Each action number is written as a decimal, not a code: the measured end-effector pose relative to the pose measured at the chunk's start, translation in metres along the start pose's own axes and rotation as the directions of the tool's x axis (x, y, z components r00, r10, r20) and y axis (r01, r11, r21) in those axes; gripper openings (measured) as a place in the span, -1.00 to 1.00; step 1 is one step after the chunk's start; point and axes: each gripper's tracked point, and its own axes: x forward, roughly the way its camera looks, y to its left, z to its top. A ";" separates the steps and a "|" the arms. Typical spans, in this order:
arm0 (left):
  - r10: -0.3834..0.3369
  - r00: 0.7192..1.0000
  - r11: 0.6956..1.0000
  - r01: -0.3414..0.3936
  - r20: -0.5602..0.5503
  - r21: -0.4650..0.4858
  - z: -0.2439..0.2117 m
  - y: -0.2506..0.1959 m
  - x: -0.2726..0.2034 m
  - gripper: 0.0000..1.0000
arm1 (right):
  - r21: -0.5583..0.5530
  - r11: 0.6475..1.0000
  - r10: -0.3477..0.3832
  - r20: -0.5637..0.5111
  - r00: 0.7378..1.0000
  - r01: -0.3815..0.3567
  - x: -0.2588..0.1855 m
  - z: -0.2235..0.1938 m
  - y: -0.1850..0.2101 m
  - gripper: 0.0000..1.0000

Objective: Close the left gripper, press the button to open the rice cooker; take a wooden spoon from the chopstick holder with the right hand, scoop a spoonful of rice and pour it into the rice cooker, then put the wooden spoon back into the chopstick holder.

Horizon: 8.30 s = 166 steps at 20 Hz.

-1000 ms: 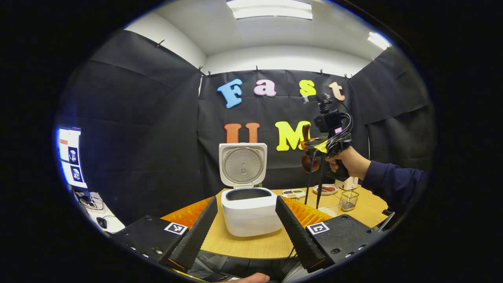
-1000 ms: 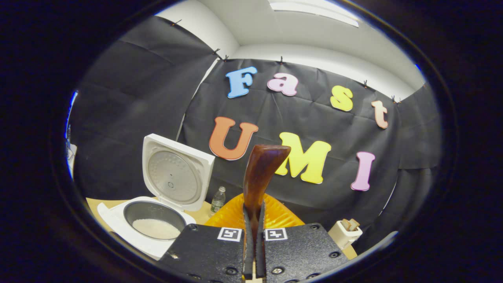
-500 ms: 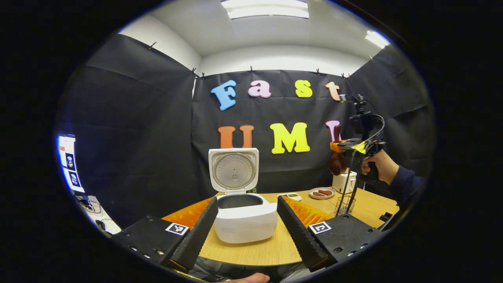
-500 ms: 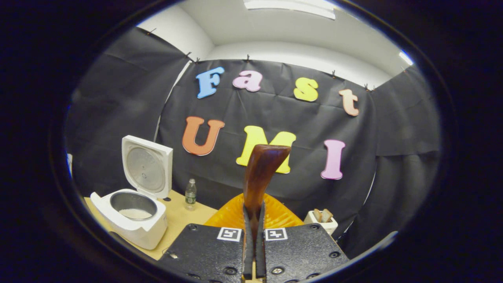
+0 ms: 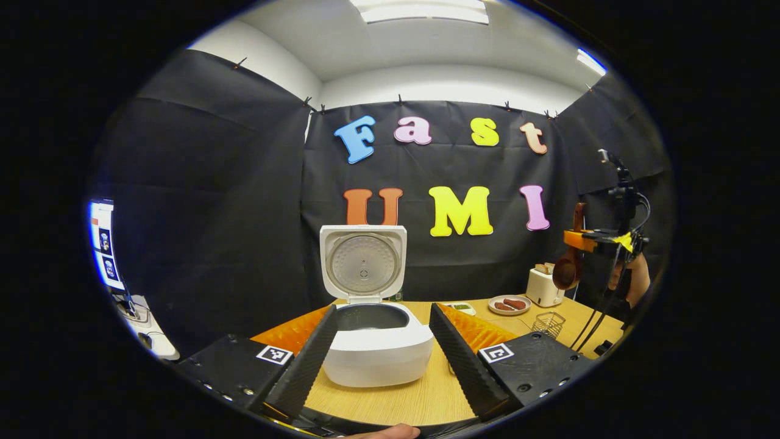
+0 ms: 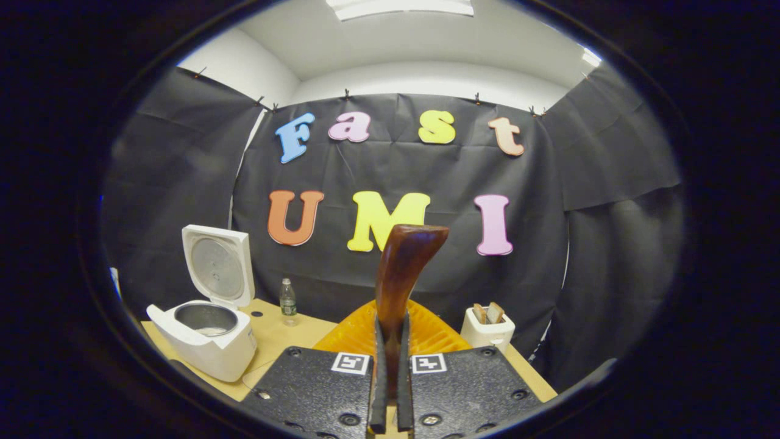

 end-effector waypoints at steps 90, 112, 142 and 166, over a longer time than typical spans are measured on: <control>0.102 0.981 0.995 -0.101 -0.163 0.014 0.058 0.080 0.406 0.93 | 0.190 0.981 -0.018 -0.031 0.999 0.023 -0.079 -0.063 -0.070 0.99; 0.081 0.976 0.997 -0.080 -0.201 0.017 0.004 0.059 0.297 0.94 | 0.154 0.986 -0.041 -0.108 0.993 0.058 -0.191 -0.068 -0.027 0.99; 0.031 0.832 1.000 -0.028 -0.554 0.014 -0.125 0.040 0.189 0.94 | 0.043 0.998 -0.046 -0.039 0.998 0.047 -0.265 -0.032 0.020 1.00; 0.046 0.914 0.998 -0.055 -0.402 -0.012 -0.124 0.031 0.154 0.96 | 0.164 0.984 -0.074 -0.010 0.997 0.074 -0.268 -0.029 0.021 0.99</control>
